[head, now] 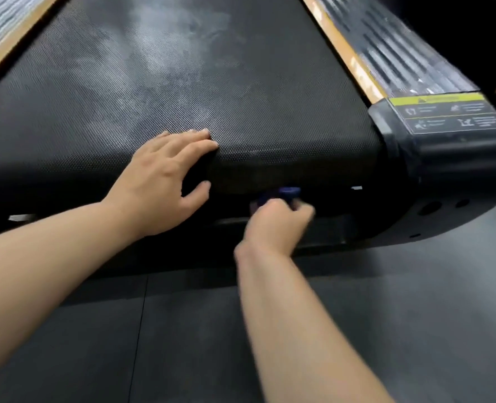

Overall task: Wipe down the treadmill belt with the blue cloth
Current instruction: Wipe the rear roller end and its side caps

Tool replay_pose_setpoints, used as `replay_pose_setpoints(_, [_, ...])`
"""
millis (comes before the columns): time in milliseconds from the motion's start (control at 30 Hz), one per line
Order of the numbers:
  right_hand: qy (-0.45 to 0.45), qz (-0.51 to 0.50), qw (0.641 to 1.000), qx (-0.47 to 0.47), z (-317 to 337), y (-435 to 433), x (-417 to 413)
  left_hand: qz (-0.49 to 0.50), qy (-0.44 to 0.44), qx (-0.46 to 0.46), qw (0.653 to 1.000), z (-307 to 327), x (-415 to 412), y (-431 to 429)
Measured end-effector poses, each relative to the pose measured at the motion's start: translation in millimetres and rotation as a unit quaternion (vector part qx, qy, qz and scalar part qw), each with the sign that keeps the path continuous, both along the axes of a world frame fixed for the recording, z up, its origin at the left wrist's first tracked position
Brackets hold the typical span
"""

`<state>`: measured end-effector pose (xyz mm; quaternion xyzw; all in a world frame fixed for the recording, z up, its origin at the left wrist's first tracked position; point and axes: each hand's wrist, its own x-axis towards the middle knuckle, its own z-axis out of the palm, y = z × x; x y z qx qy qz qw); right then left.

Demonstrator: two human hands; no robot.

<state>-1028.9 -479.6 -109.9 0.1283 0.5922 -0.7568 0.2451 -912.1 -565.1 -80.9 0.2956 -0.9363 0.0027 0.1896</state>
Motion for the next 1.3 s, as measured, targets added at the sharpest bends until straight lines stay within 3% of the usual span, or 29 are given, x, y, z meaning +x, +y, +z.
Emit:
replay_pose_setpoints(133, [-0.013, 0.087, 0.996, 0.014, -2.7, 7.2, 26.8, -0.021, 0.005, 0.014, 1.000, 1.7, 4.7, -2.3])
replay_pose_setpoints(233, [0.078, 0.008, 0.997, 0.022, -6.0, 21.0, -2.9, -0.028, 0.000, -0.002, 1.000, 0.6, 16.2, -2.7])
replay_pose_setpoints(367, [0.016, -0.043, 0.998, 0.035, 1.4, 14.5, -29.1, -0.026, 0.007, -0.010, 1.000, -2.4, 29.5, -4.3])
replay_pose_setpoints(500, [0.021, 0.092, 0.995, 0.019, -3.2, -3.0, 37.5, -0.008, 0.015, -0.024, 1.000, -4.4, 23.8, -2.1])
replay_pose_setpoints(600, [-0.052, 0.160, 0.985, -0.030, -4.5, -8.7, 65.0, -0.034, -0.008, -0.032, 0.999, -3.9, 25.6, -4.5])
replay_pose_setpoints(700, [-0.020, 0.059, 0.997, -0.047, -11.6, -0.7, 34.2, -0.051, -0.008, -0.022, 0.998, -1.0, 33.6, -6.0])
replay_pose_setpoints(800, [0.025, -0.020, 0.999, 0.027, -6.9, 8.8, 0.1, -0.051, -0.008, -0.021, 0.998, -0.8, 41.9, -4.6])
replay_pose_setpoints(933, [0.033, 0.060, 0.997, 0.021, -0.6, -6.5, 41.4, -0.038, -0.010, -0.024, 0.999, -0.8, 40.6, -4.7])
replay_pose_setpoints(1033, [-0.041, 0.108, 0.993, -0.009, -4.9, -10.9, 69.2, -0.055, -0.028, -0.055, 0.997, 0.9, 37.5, -5.0])
replay_pose_setpoints(1200, [-0.021, -0.032, 0.998, -0.058, 2.1, 14.1, 5.0, -0.061, -0.031, -0.048, 0.997, 1.2, 44.7, -10.1])
replay_pose_setpoints(1300, [-0.016, -0.010, 0.999, -0.032, 3.8, 14.1, -4.4, -0.051, -0.010, -0.056, 0.997, -3.4, 42.2, -10.2])
